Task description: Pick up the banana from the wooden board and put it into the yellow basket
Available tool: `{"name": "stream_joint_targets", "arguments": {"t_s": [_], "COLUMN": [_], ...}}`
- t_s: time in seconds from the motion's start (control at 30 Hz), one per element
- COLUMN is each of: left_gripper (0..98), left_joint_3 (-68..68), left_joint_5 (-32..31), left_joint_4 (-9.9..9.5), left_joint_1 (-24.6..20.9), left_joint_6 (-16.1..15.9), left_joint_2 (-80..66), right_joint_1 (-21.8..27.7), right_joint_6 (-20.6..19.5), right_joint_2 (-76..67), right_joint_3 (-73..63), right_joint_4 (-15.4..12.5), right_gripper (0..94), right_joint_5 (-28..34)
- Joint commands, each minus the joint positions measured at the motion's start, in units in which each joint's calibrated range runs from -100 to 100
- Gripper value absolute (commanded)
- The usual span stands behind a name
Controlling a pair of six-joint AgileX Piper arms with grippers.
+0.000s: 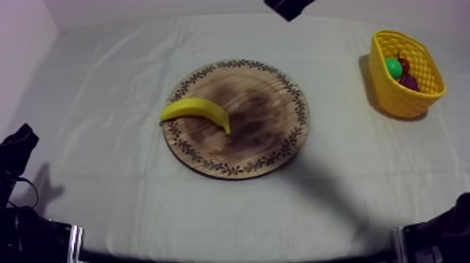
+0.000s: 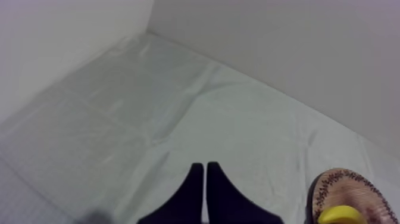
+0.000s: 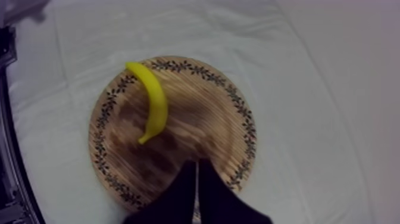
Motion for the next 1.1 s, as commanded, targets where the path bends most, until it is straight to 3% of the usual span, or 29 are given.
{"name": "stream_joint_targets", "arguments": {"t_s": [0.0, 0.23, 0.5, 0.6, 0.77, 1.07], "left_gripper": [0.1, 0.1, 0.1, 0.1, 0.1, 0.1], "left_joint_3": [0.00, 0.00, 0.00, 0.00, 0.00, 0.00], "left_joint_5": [0.00, 0.00, 0.00, 0.00, 0.00, 0.00], "left_joint_4": [0.03, 0.03, 0.03, 0.03, 0.03, 0.03], "left_joint_1": [-0.02, -0.02, -0.02, -0.02, -0.02, -0.02], "left_joint_6": [0.02, 0.02, 0.02, 0.02, 0.02, 0.02], "left_joint_2": [0.04, 0.04, 0.04, 0.04, 0.04, 0.04], "right_joint_1": [-0.39, -1.72, -2.81, -3.52, -4.46, -6.22], "right_joint_6": [0.18, 1.86, 3.98, 4.07, 4.09, 2.73], "right_joint_2": [1.88, 7.54, 13.75, 16.11, 18.65, 24.95], "right_joint_3": [-1.77, -7.89, -12.06, -13.10, -12.08, -9.67], "right_joint_4": [-0.19, 0.15, 0.83, 1.38, 1.50, 1.56], "right_gripper": [11.2, 31.2, 67.8, 76.6, 81.4, 81.6], "right_joint_5": [1.32, 6.02, 9.32, 10.90, 10.08, 4.50]}}
